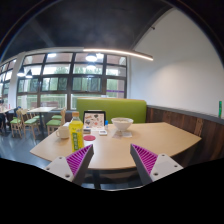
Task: Pour water
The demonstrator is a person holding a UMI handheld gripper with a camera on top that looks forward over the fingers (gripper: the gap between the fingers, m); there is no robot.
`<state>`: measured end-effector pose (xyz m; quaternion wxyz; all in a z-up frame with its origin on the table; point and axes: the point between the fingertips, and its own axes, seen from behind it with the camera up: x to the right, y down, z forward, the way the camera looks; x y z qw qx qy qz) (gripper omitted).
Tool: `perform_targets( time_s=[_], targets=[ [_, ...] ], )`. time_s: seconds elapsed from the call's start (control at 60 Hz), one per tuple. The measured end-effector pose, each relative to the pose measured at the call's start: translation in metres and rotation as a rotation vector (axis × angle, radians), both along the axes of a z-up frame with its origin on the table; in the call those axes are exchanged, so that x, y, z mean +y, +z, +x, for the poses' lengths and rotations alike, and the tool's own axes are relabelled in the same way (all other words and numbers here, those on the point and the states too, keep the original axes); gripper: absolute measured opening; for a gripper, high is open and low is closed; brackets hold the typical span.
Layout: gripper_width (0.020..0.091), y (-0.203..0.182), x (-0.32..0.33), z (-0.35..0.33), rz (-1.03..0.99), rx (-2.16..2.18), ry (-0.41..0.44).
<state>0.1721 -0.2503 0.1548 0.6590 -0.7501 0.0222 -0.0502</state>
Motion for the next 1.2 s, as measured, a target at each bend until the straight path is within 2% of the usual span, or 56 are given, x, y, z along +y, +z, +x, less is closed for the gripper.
perform_targets(
  time_s=[0.183, 0.283, 0.45, 0.583, 0.717, 0.733, 0.8, 0.85, 0.867, 0.9, 0.933, 0.95, 0.967, 1.017, 1.2],
  targets=[
    [0.0827, -0.023, 0.019, -0.032, -0.035, 0.004, 0.042],
    [0.0826, -0.046, 0.054, -0.074, -0.034, 0.000, 0.082],
    [0.0824, -0.064, 0.108, -0.119, -0.034, 0.023, 0.141],
    [0.0818, -0.069, 0.168, -0.138, 0.001, 0.023, 0.106],
    [0.0814, -0.055, 0.218, -0.151, 0.068, 0.018, 0.082],
    [0.0805, -0.053, 0.223, -0.153, 0.072, 0.018, 0.081],
    [0.0442, -0.055, 0.239, -0.151, 0.079, 0.017, 0.053],
    [0.0439, -0.055, 0.242, -0.147, 0.094, 0.032, 0.014],
    [0.0414, -0.055, 0.243, -0.147, 0.096, 0.033, 0.010],
    [0.0408, -0.055, 0.243, -0.149, 0.101, 0.036, 0.012],
    [0.0365, -0.059, 0.247, -0.147, 0.100, 0.030, 0.015],
    [0.0375, -0.058, 0.245, -0.147, 0.102, 0.029, 0.016],
    [0.0320, -0.057, 0.244, -0.148, 0.103, 0.027, 0.019],
    [0.0293, -0.056, 0.241, -0.148, 0.103, 0.029, 0.025],
    [0.0296, -0.052, 0.258, -0.131, 0.069, -0.108, 0.002]
  ],
)
